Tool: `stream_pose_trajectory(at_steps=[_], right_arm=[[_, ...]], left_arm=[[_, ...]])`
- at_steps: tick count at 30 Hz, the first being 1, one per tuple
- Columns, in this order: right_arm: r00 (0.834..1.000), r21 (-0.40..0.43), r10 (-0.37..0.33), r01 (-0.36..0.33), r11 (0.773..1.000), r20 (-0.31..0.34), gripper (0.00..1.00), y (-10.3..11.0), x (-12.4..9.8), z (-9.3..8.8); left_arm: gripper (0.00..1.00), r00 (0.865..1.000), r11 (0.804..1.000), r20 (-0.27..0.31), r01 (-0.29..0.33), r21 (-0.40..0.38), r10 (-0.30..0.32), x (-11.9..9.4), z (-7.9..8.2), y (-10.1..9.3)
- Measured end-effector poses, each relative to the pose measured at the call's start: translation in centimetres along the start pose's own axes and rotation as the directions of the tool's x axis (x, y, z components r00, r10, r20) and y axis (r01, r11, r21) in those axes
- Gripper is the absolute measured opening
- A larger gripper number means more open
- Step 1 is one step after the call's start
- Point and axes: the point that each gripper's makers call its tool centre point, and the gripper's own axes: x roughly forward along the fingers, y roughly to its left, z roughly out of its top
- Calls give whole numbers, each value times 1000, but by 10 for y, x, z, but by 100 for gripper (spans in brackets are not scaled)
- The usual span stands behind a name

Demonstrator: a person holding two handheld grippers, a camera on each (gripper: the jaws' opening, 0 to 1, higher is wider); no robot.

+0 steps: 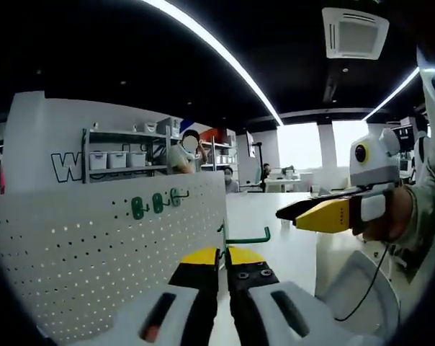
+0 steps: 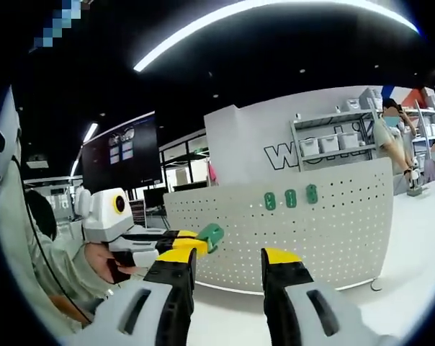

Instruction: Insert the hook assembly into the mounting plate slot until the hook locks in place.

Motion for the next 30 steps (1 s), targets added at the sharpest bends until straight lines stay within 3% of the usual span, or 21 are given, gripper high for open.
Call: stream_pose_trajectory(at_steps=[13,17,22,30], right_arm=[[997,145,71,-75,987,31,23,18,19,9],[995,274,82,-95,957,59,21,21,24,12],[993,343,98,-116,932,69,19,24,27,14],[991,377,111,-133,917,80,15,31,30,16]], left_arm=[[4,999,1000,43,11,-13,-10,-5,13,-8],[4,998,1000,65,11,-8,-10,-6,20,-11],[4,996,1000,84,12,-11,-11,-7,26,-13],[4,995,1000,100,5,-10,-4,-9,30,-14]])
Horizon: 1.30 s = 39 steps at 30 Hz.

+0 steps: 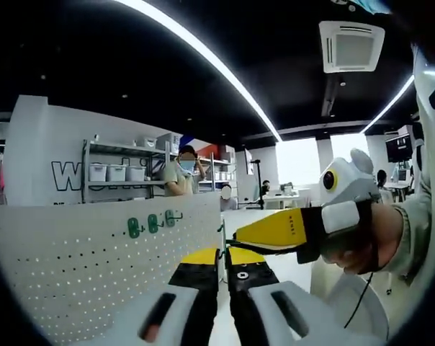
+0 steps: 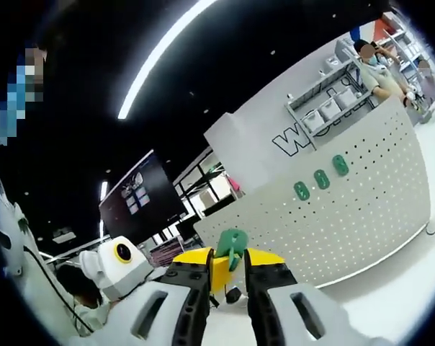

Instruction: Insert the hook assembly into the mounting plate slot until the hook locks in place.

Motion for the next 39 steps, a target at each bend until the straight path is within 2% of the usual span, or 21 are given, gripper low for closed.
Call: stream_pose_trajectory(at_steps=[6,16,19,22,23,25,31,39], right_arm=[[1000,56,-9,8,998,26,8,-2,0,3],[1000,-5,-23,23,1000,8,4,-2,-1,3],[1000,-78,-29,29,997,6,3,0,-1,4],[1000,-99,-29,30,995,9,2,4,-1,4],[1000,-156,-27,29,987,13,2,4,0,6],[1000,-141,-25,27,990,13,2,6,0,5],[1000,-167,-26,28,986,14,1,7,-1,5],[999,-168,-31,34,985,21,1,5,-3,6]], left_arm=[[4,1000,1000,11,0,8,0,0,3,-4],[4,1000,998,9,-16,60,15,0,4,-6],[4,1000,999,6,-11,51,11,1,3,-7],[4,1000,999,2,-10,45,10,3,2,-7],[4,1000,999,3,-9,45,9,3,2,-7],[4,1000,999,3,-11,33,11,3,2,-7],[6,1000,1000,3,-13,25,13,3,3,-7],[14,1000,1000,-15,3,8,-3,3,-3,-11]])
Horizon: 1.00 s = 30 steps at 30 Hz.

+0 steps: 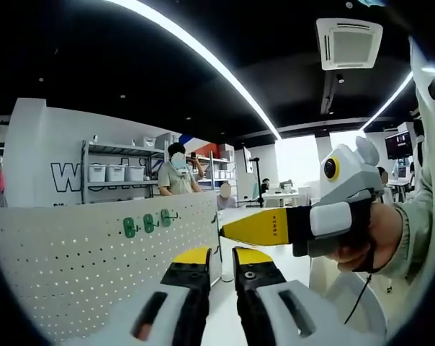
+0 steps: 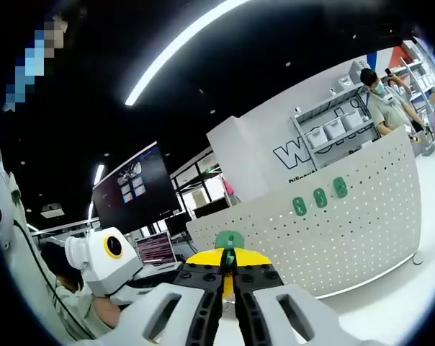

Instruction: Insert the hook assembly into the mounting plate slot until the hook locks in place.

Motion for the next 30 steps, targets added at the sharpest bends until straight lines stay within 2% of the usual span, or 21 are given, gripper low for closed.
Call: stream_pose_trajectory(at_steps=[8,14,21,30], right_arm=[[1000,0,-4,4,1000,2,1,-2,0,0],[1000,-26,-23,23,999,15,1,-12,0,6],[996,-43,-67,70,997,57,1,-34,-1,25],[981,-106,-146,159,982,126,1,-71,-4,55]], left_arm=[[23,999,1000,-43,-1,-18,0,0,-13,-2],[28,997,999,-82,-16,-30,14,-4,-27,2],[32,988,999,-152,-30,-35,25,-11,-51,4],[34,980,997,-194,-49,-68,35,-17,-71,5]])
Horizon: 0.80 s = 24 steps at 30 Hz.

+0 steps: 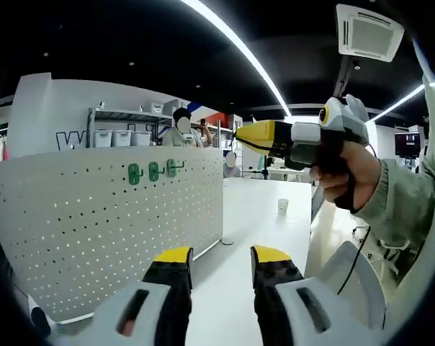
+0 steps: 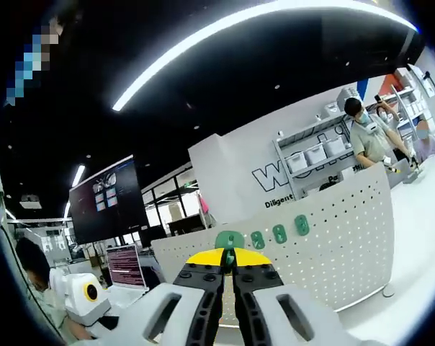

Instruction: Insert the hook assembly into the mounting plate slot until the hook locks in place.

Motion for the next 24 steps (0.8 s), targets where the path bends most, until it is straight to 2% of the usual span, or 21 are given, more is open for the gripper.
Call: stream_pose_trajectory(at_steps=[6,9,11,17,24], right_arm=[[999,-35,-39,41,999,33,1,-22,6,14],[997,-100,-68,72,992,42,1,-36,12,20],[996,-102,-75,80,992,46,1,-43,15,22],[992,-188,-111,120,975,57,1,-69,30,31],[989,-268,-137,146,952,53,1,-90,51,31]], left_arm=[[34,999,1000,-32,-10,-15,9,-2,-13,3],[33,999,1000,-38,-21,-20,20,-5,-17,7],[34,999,999,-48,-25,-23,24,-6,-20,9],[34,997,999,-64,-45,-29,44,-10,-26,16],[34,994,997,-86,-70,-37,66,-13,-34,26]])
